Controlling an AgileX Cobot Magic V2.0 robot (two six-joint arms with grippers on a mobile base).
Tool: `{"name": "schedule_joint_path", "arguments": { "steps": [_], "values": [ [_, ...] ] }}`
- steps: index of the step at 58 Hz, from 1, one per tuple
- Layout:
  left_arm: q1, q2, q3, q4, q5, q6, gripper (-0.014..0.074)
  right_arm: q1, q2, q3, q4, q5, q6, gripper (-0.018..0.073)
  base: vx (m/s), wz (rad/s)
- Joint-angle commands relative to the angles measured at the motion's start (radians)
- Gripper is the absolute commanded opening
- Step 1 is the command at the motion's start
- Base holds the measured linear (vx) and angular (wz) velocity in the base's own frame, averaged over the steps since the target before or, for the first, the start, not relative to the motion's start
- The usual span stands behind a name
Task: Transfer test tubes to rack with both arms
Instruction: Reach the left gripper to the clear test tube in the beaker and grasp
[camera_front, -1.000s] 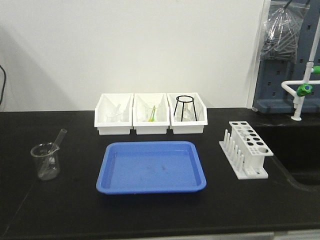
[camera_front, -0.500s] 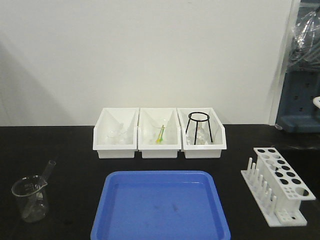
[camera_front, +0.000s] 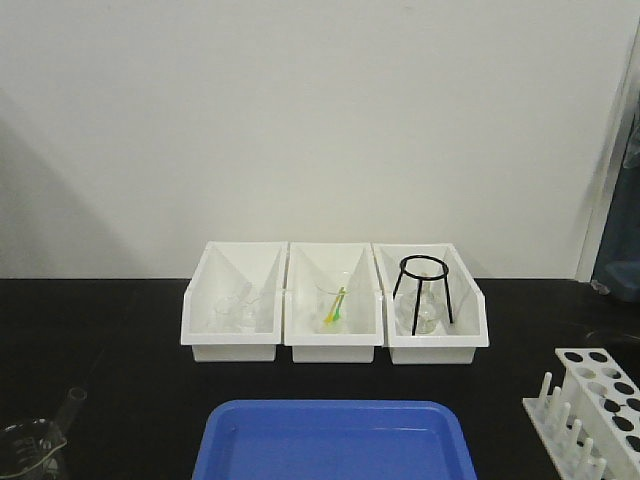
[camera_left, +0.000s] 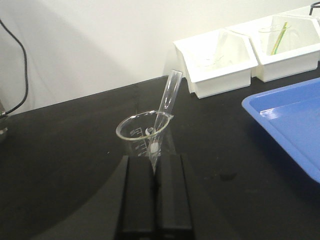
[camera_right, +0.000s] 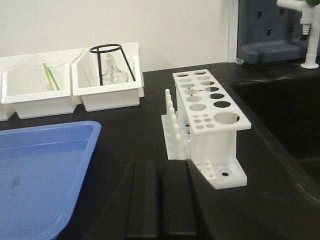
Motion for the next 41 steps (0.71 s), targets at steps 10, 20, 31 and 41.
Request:
{"name": "schedule_joint_path", "arguments": {
  "steps": [10, 20, 31, 41],
  "values": [
    [0.002, -0.010, 0.027, -0.011, -0.081, -0.008, -0.0017, -0.007, -0.007, 0.010, -0.004, -0.082, -0.006, -0.0007, 0.10, -0.08],
    [0.002, -0.010, 0.027, -0.011, -0.081, -0.008, -0.0017, -0.007, -0.007, 0.010, -0.004, -0.082, -0.006, -0.0007, 0.03, -0.01],
    [0.002, -0.010, 0.027, -0.011, -0.081, -0.008, -0.0017, -0.007, -0.007, 0.010, -0.004, -0.082, -0.006, -0.0007, 0.00, 0.00],
    [0.002, -0.010, 0.027, -0.011, -0.081, -0.008, -0.0017, -0.007, -0.007, 0.010, -0.004, -0.082, -0.006, -0.0007, 0.00, 0.00]
  ]
}}
